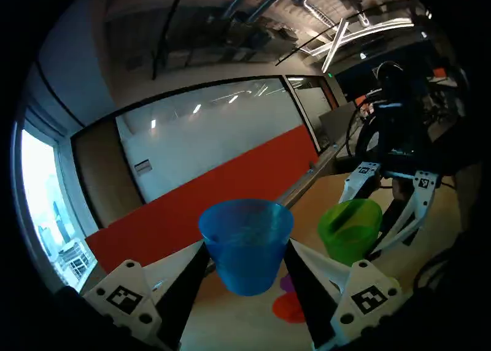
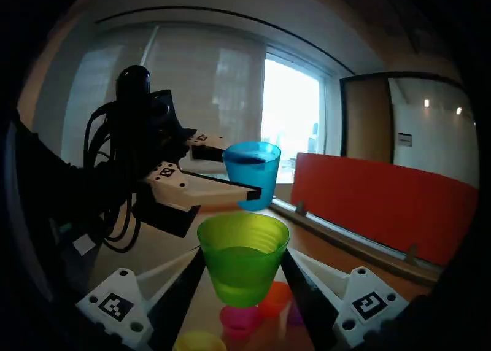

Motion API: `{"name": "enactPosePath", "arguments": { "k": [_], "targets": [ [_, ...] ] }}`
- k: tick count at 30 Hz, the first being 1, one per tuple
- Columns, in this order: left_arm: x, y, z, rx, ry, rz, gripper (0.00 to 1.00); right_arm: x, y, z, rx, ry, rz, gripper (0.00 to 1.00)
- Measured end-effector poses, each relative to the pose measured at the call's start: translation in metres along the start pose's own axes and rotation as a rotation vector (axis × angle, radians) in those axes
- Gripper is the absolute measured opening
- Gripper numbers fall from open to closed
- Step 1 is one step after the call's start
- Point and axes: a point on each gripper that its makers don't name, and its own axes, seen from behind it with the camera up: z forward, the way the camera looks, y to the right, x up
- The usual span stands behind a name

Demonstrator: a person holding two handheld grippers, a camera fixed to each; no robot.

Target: Pour water

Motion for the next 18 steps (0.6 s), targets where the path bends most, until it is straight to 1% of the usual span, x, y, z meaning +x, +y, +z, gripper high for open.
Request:
{"name": "enactPosePath", "arguments": {
  "k": [5,8,12,18],
  "targets": [
    [-0.006,0.002,-0.004,-0.020,-0.017,-0.121,0.80,0.004,0.001,-0.003,-0.007,0.009,0.004,0.87],
    [-0.008,0.003,-0.007,-0.026,-0.020,-0.170,0.80,0.007,0.003,-0.004,-0.013,0.015,0.008,0.87],
    [-0.013,0.008,-0.009,-0.041,-0.036,-0.210,0.81,0.010,0.005,-0.004,-0.018,0.021,0.013,0.87],
    [-0.019,0.012,-0.011,-0.050,-0.059,-0.223,0.80,0.013,0.006,-0.005,-0.025,0.022,0.015,0.87]
  ]
}}
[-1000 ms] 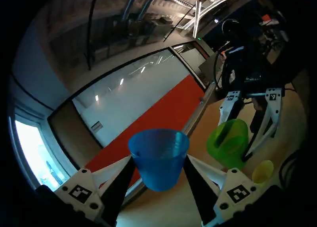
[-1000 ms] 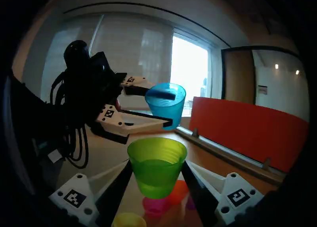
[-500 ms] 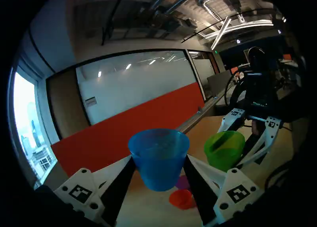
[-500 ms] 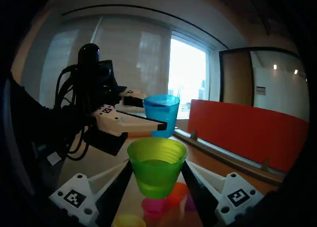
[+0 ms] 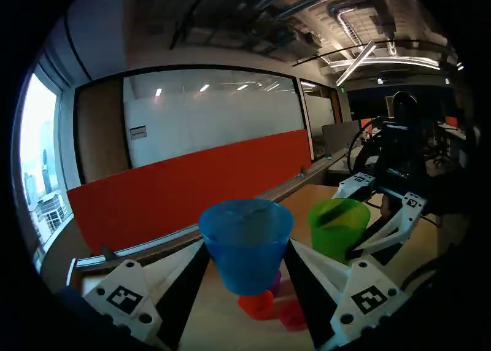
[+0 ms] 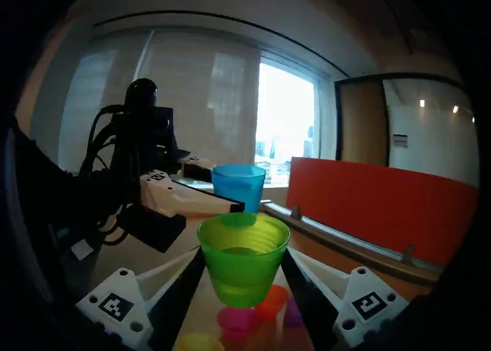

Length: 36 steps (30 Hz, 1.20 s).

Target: Pour water

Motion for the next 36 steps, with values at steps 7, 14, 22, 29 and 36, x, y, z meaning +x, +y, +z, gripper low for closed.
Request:
{"name": "enactPosePath", "arguments": {
  "k": [7,14,22,29,36],
  "targets": [
    [-0.012,0.005,-0.001,-0.010,-0.037,-0.011,0.81,0.000,0.005,-0.003,-0.010,-0.006,0.005,0.87],
    [-0.034,0.010,0.001,-0.033,-0.100,-0.034,0.81,-0.005,0.009,-0.006,-0.008,-0.042,0.010,0.87],
    [-0.054,0.010,0.001,-0.042,-0.150,-0.037,0.81,-0.017,0.021,-0.011,-0.020,-0.074,0.015,0.87],
    [-0.077,0.012,0.002,-0.055,-0.206,-0.036,0.81,-0.034,0.027,-0.016,-0.019,-0.123,0.018,0.87],
    [-0.104,0.014,0.000,-0.065,-0.270,-0.028,0.81,-0.053,0.037,-0.022,-0.019,-0.174,0.018,0.87]
  ]
}}
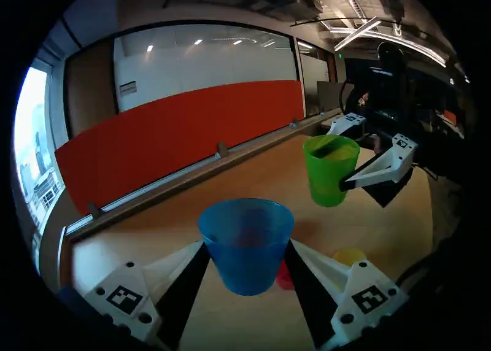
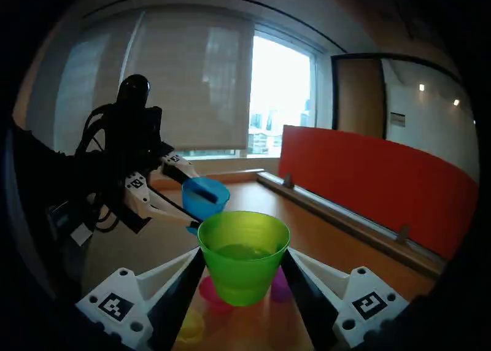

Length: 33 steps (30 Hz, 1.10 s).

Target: Pour water

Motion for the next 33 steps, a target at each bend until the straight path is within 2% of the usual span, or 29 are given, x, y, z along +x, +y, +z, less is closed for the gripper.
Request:
{"name": "enactPosePath", "arguments": {
  "k": [14,33],
  "targets": [
    [-0.044,0.005,0.012,-0.026,-0.111,0.040,0.81,-0.040,0.018,0.003,0.003,-0.104,0.003,0.87],
    [-0.092,0.014,0.022,-0.100,-0.224,0.044,0.81,-0.088,0.031,0.017,0.017,-0.209,0.030,0.87]
  ]
}}
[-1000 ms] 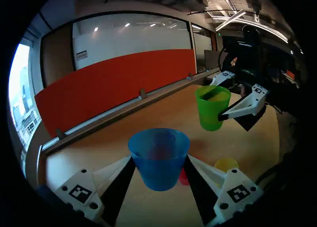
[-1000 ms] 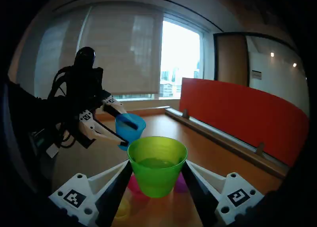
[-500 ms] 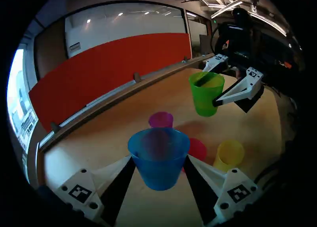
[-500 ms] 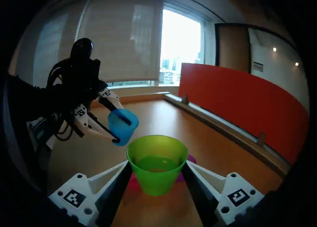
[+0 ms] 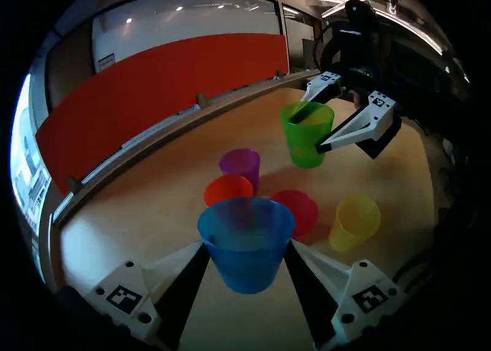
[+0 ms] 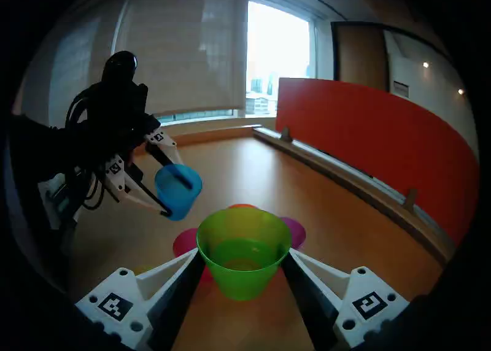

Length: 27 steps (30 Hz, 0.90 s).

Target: Pour water

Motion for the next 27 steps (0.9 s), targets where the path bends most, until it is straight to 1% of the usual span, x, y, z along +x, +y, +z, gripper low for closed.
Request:
{"name": "enactPosePath", "arguments": {
  "k": [9,27],
  "targets": [
    [-0.018,0.005,0.009,-0.032,-0.045,0.017,0.82,-0.016,0.000,0.009,0.018,-0.045,0.000,0.87],
    [-0.037,0.011,0.022,-0.073,-0.095,0.028,0.82,-0.034,0.006,0.019,0.022,-0.094,0.001,0.88]
  ]
}}
